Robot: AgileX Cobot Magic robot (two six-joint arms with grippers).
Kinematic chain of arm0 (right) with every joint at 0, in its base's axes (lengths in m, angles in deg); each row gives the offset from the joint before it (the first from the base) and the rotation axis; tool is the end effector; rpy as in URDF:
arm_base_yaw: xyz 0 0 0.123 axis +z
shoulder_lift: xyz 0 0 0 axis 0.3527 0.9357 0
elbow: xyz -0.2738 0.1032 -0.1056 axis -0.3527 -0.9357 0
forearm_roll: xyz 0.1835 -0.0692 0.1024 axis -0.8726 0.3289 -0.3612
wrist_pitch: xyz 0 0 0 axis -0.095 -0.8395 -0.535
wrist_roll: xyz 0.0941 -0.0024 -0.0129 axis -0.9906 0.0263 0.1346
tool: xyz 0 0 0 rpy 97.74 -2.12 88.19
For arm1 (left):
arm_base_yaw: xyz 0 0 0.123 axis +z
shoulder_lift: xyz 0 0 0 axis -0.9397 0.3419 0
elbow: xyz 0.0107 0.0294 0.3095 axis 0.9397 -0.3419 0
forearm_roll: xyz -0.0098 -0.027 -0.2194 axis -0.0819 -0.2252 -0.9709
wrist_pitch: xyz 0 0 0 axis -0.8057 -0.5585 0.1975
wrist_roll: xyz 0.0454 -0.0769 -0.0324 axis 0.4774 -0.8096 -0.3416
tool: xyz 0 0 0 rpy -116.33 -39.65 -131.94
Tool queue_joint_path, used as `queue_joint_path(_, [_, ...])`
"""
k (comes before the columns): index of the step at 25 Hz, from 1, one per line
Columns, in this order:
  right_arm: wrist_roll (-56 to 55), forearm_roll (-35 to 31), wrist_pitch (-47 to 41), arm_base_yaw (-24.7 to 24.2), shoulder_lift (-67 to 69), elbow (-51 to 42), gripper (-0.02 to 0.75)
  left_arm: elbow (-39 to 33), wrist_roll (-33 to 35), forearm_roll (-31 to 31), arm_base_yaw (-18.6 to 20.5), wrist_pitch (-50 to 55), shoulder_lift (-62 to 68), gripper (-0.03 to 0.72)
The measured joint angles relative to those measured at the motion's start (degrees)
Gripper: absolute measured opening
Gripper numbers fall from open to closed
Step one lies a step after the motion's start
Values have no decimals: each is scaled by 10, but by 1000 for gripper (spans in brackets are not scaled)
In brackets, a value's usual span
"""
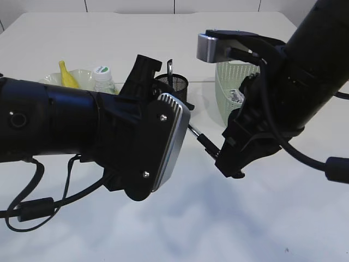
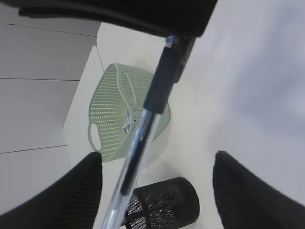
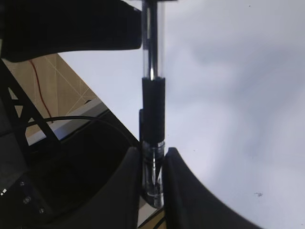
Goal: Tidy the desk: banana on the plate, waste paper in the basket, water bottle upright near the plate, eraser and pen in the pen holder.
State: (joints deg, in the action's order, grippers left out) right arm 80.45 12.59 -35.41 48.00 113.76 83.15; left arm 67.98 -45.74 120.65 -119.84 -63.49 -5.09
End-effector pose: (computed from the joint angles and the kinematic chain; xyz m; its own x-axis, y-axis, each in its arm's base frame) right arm 0.2160 0.1500 0.3349 -0.7355 -0.6152 -0.2838 -0.6775 0.6742 0.2941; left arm 0.1833 -0.2214 0.2951 0.7022 0.6880 -0.1832 0.4687 -0.2530 0.8463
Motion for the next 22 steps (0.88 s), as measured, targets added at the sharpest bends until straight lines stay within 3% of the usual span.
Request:
queue_joint_path(12, [25,-54,0,0,0,0,78,0,0,5,0,6,0,490])
queue_joint_path(22, [30,-54,-2,0,0,0,77,0,0,6,0,6,0,220])
